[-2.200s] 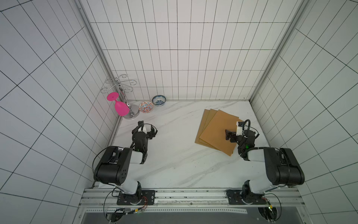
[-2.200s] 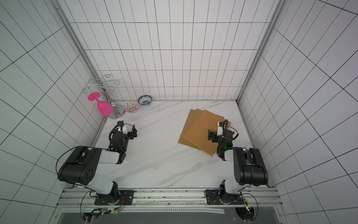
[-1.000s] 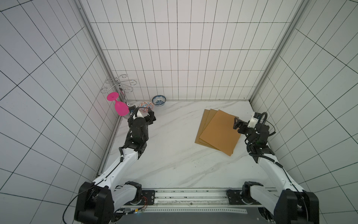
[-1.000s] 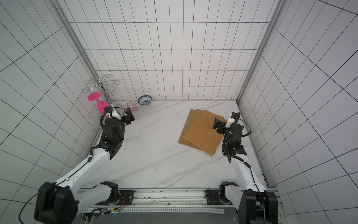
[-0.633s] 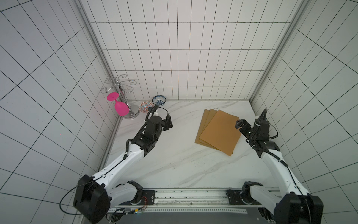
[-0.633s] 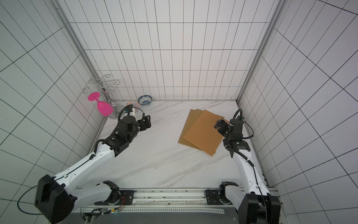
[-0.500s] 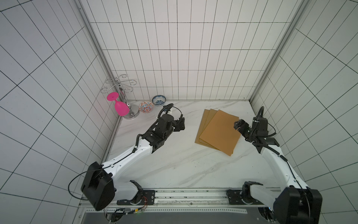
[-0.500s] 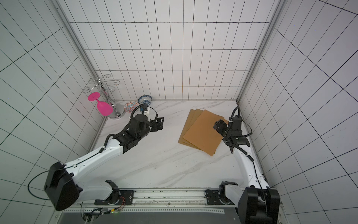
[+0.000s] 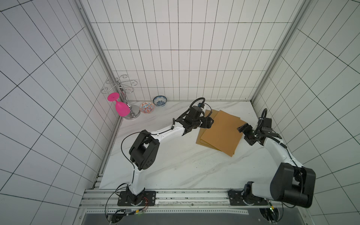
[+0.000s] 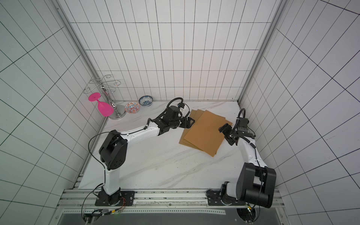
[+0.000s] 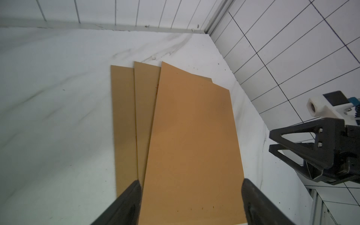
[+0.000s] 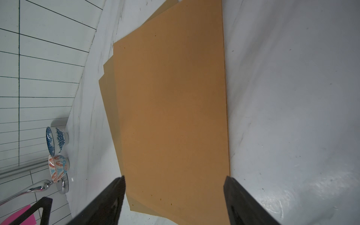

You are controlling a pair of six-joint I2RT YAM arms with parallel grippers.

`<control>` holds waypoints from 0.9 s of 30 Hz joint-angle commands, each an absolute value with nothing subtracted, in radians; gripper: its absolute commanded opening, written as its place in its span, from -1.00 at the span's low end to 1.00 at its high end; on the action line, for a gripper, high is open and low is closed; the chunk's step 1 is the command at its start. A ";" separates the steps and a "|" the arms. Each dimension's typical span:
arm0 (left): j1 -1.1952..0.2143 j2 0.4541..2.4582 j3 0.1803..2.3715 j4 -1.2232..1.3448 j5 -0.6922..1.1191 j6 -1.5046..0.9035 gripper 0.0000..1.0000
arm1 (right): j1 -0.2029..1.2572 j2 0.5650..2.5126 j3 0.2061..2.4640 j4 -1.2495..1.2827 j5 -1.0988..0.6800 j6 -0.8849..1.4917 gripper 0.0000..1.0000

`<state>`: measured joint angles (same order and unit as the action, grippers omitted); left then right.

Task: Open the file bag
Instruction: Pick up the file bag from the file bag.

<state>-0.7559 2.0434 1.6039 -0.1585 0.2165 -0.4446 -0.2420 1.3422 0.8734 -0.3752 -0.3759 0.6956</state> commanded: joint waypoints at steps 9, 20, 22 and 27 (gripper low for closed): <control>-0.774 2.334 1.866 -0.312 0.299 -0.387 0.36 | -0.276 1.436 0.786 -0.246 -0.477 0.700 0.53; -0.773 2.434 1.970 -0.389 0.187 -0.335 0.36 | -0.294 1.495 0.772 -0.218 -0.480 0.678 0.50; -0.774 2.444 1.977 -0.398 0.173 -0.328 0.36 | -0.300 1.507 0.772 -0.218 -0.471 0.678 0.50; -0.773 2.464 1.982 -0.417 0.156 -0.310 0.36 | -0.308 1.536 0.772 -0.218 -0.447 0.665 0.50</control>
